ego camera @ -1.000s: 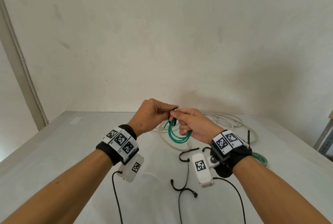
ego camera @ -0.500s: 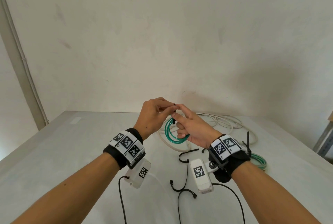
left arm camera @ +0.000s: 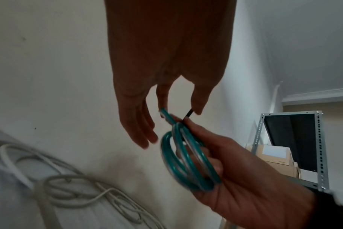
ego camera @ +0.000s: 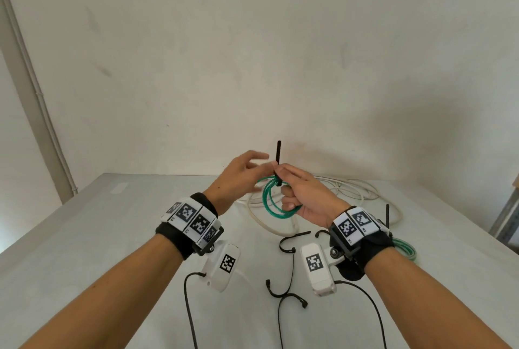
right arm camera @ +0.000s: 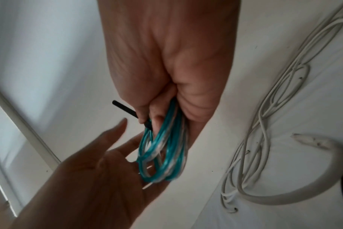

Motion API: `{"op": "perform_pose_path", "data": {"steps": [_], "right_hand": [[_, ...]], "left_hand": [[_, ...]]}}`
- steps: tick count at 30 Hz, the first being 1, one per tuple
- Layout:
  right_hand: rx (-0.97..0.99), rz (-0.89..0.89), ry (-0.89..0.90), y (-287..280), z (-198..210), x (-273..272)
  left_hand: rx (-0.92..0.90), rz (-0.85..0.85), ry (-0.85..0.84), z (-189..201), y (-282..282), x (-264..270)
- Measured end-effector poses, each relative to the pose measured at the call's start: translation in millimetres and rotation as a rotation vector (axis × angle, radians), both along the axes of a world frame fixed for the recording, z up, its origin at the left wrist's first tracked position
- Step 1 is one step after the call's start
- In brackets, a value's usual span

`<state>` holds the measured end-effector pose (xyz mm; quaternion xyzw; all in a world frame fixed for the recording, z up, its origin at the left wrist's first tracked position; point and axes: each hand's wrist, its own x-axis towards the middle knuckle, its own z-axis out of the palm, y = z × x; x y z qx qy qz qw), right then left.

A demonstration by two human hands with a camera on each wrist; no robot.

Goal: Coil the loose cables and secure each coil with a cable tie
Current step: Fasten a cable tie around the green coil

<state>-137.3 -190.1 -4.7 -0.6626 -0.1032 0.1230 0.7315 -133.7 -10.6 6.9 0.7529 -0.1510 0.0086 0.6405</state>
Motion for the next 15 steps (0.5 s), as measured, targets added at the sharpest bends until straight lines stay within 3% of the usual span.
{"op": "perform_pose_path", "data": {"steps": [3, 8, 15], "right_hand": [[0.027, -0.024, -0.017, 2.6, -0.5, -1.0], [0.049, -0.078, -0.049, 8.8, -2.5, -3.3], [-0.028, -0.086, -0.102, -1.0, 1.7, -8.2]], "left_hand": [[-0.088, -0.144, 0.192, -11.7, -9.5, -6.6], [-0.244, -0.116, 0.228, -19.3, -22.0, -7.5], [-0.12, -0.145, 0.238, -13.8, -16.3, -10.8]]}}
